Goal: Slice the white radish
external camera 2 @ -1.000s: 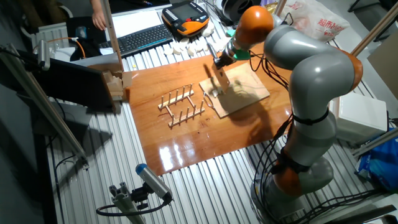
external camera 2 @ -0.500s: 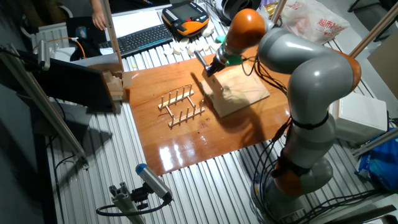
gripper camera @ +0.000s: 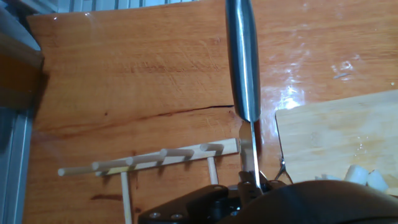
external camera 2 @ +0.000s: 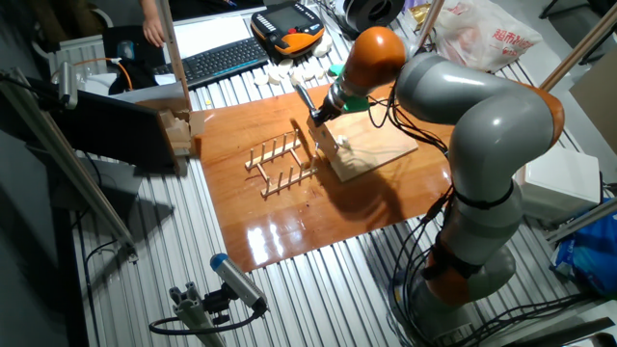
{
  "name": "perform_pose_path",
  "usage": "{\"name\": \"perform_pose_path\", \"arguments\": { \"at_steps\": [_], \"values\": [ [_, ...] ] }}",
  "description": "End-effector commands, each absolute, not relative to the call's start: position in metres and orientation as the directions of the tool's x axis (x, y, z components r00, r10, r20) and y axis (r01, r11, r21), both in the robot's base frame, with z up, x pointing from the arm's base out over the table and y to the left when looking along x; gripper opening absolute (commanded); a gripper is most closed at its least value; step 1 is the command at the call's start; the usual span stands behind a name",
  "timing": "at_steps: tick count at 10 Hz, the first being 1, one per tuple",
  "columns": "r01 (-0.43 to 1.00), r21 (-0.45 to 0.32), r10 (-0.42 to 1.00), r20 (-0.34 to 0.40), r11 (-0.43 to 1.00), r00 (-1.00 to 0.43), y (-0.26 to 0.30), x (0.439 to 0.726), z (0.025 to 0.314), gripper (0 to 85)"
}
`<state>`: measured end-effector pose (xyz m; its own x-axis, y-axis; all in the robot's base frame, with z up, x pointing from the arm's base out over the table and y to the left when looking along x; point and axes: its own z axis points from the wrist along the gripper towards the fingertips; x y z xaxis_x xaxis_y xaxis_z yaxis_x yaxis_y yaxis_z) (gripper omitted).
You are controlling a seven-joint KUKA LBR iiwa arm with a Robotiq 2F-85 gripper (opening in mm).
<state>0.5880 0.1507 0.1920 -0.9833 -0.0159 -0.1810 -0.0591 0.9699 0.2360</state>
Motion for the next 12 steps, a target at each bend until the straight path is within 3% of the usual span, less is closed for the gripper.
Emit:
{"name": "perform_pose_path", "arguments": {
  "at_steps": [1, 8, 11, 12],
  "values": [
    [-0.067, 0.239, -0.024, -0.182, 0.969, -0.983, 0.148, 0.588, 0.194, 0.0],
    [-0.106, 0.180, -0.070, -0.195, 0.978, -0.978, 0.128, 0.585, 0.202, 0.0],
    [-0.092, 0.251, -0.034, -0.227, 0.963, -0.973, 0.128, 0.585, 0.202, 0.0],
    [-0.055, 0.223, -0.015, -0.180, 0.973, -0.984, 0.128, 0.585, 0.202, 0.0]
  ]
}}
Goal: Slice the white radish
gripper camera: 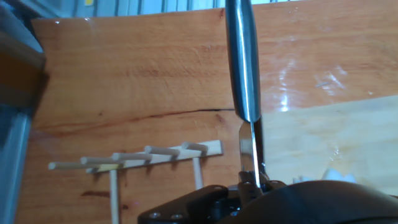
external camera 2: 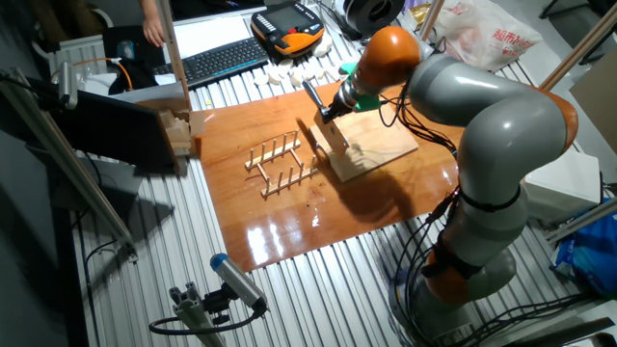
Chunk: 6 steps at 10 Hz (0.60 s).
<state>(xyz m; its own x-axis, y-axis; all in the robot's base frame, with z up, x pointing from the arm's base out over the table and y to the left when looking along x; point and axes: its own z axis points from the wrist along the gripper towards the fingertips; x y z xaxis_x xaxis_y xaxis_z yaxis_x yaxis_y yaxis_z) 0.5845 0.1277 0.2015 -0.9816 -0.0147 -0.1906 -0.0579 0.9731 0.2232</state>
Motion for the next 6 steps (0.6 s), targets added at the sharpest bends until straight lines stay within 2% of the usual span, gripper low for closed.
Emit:
{"name": "perform_pose_path", "arguments": {
  "at_steps": [1, 2, 3, 4, 6],
  "values": [
    [-0.053, 0.229, -0.022, -0.133, 0.972, -0.991, 0.128, 0.585, 0.202, 0.0],
    [-0.062, 0.216, -0.046, -0.081, 0.974, -0.996, 0.128, 0.585, 0.202, 0.0],
    [-0.047, 0.181, -0.033, -0.079, 0.982, -0.996, 0.128, 0.585, 0.202, 0.0],
    [-0.030, 0.181, -0.016, -0.076, 0.983, -0.997, 0.128, 0.585, 0.202, 0.0],
    [-0.016, 0.239, 0.004, -0.082, 0.971, -0.997, 0.159, 0.586, 0.205, 0.0]
  ]
}}
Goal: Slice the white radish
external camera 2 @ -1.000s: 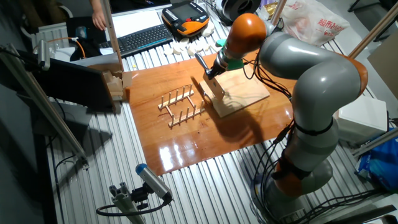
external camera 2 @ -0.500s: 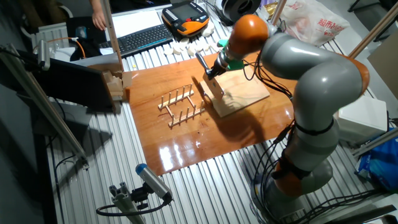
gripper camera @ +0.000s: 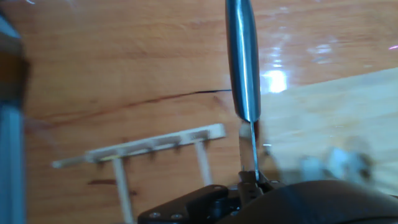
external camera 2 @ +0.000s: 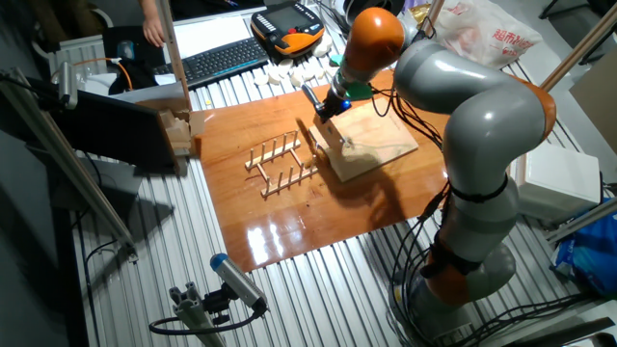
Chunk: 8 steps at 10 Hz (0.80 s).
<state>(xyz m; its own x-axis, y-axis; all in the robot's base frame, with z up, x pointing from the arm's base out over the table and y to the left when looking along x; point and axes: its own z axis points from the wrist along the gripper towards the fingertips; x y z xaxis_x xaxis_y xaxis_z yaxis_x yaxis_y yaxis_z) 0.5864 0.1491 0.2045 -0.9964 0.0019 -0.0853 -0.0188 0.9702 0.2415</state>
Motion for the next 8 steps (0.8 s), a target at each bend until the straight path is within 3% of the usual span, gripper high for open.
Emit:
{"name": "perform_pose_path", "arguments": {
  "at_steps": [1, 5, 8],
  "values": [
    [-0.038, 0.275, -0.009, -0.106, 0.961, -0.994, 0.165, 0.586, 0.200, 0.0],
    [-0.082, 0.335, -0.014, -0.201, 0.939, -0.979, 0.180, 0.580, 0.193, 0.0],
    [-0.092, 0.305, -0.018, -0.239, 0.948, -0.971, 0.187, 0.572, 0.193, 0.0]
  ]
}}
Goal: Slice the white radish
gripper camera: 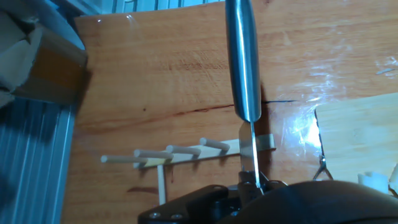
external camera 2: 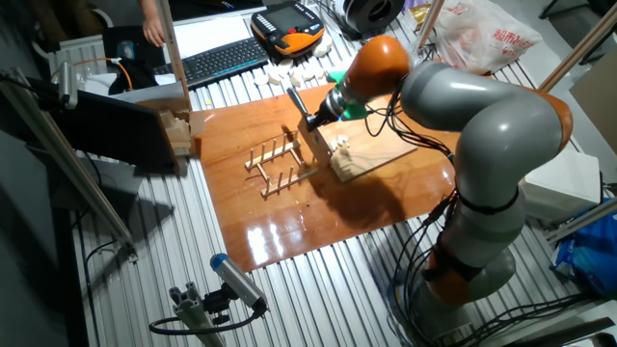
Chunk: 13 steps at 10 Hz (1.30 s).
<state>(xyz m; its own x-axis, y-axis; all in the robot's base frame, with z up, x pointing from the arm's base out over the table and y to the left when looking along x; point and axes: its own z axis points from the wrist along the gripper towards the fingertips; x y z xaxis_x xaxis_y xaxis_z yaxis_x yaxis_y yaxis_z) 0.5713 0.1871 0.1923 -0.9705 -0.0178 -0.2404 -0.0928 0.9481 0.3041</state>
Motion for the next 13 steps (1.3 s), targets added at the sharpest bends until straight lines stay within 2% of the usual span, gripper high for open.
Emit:
{"name": "perform_pose_path", "arguments": {
  "at_steps": [1, 4, 9, 13],
  "values": [
    [-0.095, 0.300, -0.018, -0.250, 0.949, -0.968, 0.189, 0.571, 0.190, 0.0],
    [-0.120, 0.247, -0.055, -0.256, 0.962, -0.965, 0.197, 0.566, 0.185, 0.0],
    [-0.130, 0.183, -0.088, -0.220, 0.974, -0.972, 0.203, 0.567, 0.175, 0.0],
    [-0.125, 0.140, -0.093, -0.218, 0.982, -0.972, 0.213, 0.570, 0.156, 0.0]
  ]
}}
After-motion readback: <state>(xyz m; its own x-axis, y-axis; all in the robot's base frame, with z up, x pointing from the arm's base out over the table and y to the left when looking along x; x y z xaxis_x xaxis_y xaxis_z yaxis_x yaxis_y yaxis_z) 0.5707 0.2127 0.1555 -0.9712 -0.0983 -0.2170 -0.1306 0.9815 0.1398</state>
